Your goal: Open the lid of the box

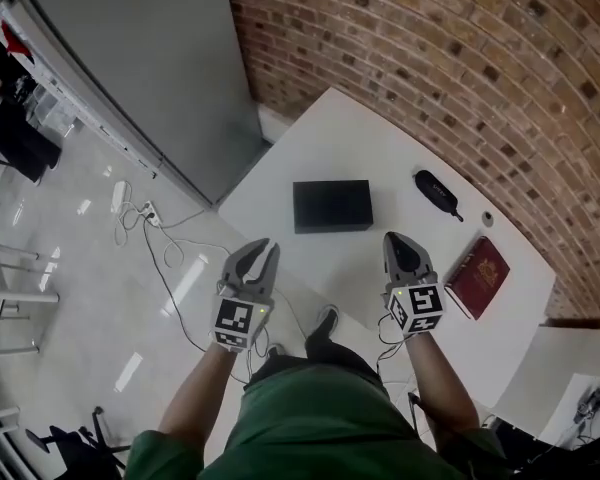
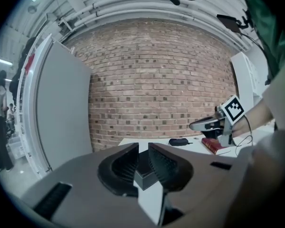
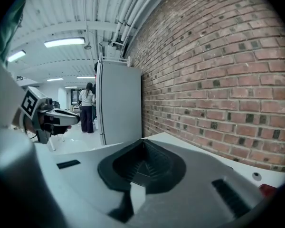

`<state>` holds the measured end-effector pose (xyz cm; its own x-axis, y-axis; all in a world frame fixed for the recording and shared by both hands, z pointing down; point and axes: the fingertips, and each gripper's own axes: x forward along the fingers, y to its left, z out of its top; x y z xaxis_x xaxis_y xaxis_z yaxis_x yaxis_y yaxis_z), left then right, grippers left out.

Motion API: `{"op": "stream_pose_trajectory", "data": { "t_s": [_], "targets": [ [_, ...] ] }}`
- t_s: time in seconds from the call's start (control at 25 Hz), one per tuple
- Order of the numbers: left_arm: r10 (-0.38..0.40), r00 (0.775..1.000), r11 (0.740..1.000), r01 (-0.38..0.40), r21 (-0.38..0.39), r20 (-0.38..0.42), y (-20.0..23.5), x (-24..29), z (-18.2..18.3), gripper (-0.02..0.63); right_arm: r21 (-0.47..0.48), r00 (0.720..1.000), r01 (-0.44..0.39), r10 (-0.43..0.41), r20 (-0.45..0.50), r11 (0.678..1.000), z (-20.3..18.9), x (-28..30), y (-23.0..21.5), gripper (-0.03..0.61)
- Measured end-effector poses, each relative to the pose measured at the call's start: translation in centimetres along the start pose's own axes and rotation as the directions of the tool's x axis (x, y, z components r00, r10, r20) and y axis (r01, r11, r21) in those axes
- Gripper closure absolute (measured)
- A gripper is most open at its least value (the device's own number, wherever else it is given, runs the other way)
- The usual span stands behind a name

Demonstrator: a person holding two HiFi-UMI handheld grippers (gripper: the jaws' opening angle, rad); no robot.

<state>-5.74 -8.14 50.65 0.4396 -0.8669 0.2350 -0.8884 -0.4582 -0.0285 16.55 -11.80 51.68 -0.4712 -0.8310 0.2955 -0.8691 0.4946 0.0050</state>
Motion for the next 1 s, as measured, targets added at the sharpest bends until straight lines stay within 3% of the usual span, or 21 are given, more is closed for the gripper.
{"op": "stream_pose_trajectory", "data": {
  "t_s": [0.28,0.6,0.8,1.0],
  "targets": [
    [0.019,0.992,1.0,-0.016,0.023,-0.128,-0.1,4.4,-3.4,0.468,-0.007,0.996,-0.081,0.081,-0.034,0.997,-2.4,3.8,-2.0,0.531],
    [-0.047,0.963,0.999,0.05,0.006,-0.265,0.1,8.4,-8.0,0.391,-0.043,0.992,-0.098,0.094,-0.09,0.994,-5.2,6.0,-2.9,0.466],
    [-0.109,0.935,0.993,0.116,-0.001,-0.337,0.2,10.4,-10.5,0.334,-0.067,0.985,-0.137,0.129,-0.113,0.988,-6.5,7.3,-2.2,0.403],
    [-0.154,0.914,0.987,0.161,-0.013,-0.376,0.1,11.7,-12.5,0.318,-0.087,0.968,-0.186,0.168,-0.185,0.979,-8.7,8.9,-1.8,0.296]
  ]
}}
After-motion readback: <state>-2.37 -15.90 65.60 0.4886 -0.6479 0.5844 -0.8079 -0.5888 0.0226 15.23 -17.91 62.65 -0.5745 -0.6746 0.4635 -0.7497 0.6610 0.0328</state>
